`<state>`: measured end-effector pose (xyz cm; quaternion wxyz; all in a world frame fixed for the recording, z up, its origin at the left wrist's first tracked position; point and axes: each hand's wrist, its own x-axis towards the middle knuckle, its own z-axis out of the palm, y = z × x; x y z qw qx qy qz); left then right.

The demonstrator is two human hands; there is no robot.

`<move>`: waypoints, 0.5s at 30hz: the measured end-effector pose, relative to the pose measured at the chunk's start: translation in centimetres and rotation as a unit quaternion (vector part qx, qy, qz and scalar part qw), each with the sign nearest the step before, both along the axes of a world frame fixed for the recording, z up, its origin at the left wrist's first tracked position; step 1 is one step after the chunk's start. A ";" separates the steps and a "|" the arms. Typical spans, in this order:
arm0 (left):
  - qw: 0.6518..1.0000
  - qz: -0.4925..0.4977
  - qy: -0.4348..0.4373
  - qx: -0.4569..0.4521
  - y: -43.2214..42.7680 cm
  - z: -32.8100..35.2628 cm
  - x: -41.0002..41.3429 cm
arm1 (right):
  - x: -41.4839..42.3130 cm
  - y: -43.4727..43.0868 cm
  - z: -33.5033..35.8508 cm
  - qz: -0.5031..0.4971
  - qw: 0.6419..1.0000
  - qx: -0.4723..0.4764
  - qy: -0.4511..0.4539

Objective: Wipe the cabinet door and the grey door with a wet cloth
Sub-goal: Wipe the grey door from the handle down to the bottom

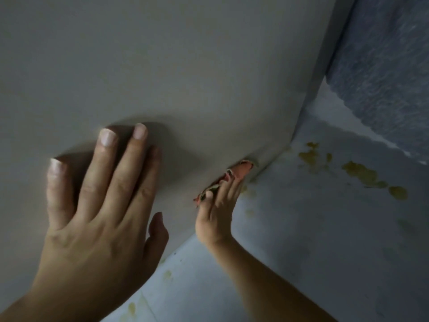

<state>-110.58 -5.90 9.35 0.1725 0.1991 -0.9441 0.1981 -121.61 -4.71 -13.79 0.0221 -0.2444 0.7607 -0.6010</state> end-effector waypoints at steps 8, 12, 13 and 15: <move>0.999 0.030 -0.021 -0.008 0.8 1.0 -0.2 | -7.3 -1.9 0.2 -0.138 0.975 -0.102 -0.140; 0.997 0.036 -0.041 -0.054 0.8 1.3 0.0 | 3.6 0.2 0.0 -0.015 0.981 -0.060 -0.186; 0.997 0.039 -0.042 -0.057 0.8 1.3 0.1 | 5.1 0.7 0.0 0.018 0.981 -0.051 -0.184; 0.997 0.041 -0.046 -0.054 0.8 1.3 0.1 | 4.9 0.6 -1.2 0.028 0.987 -0.042 -0.154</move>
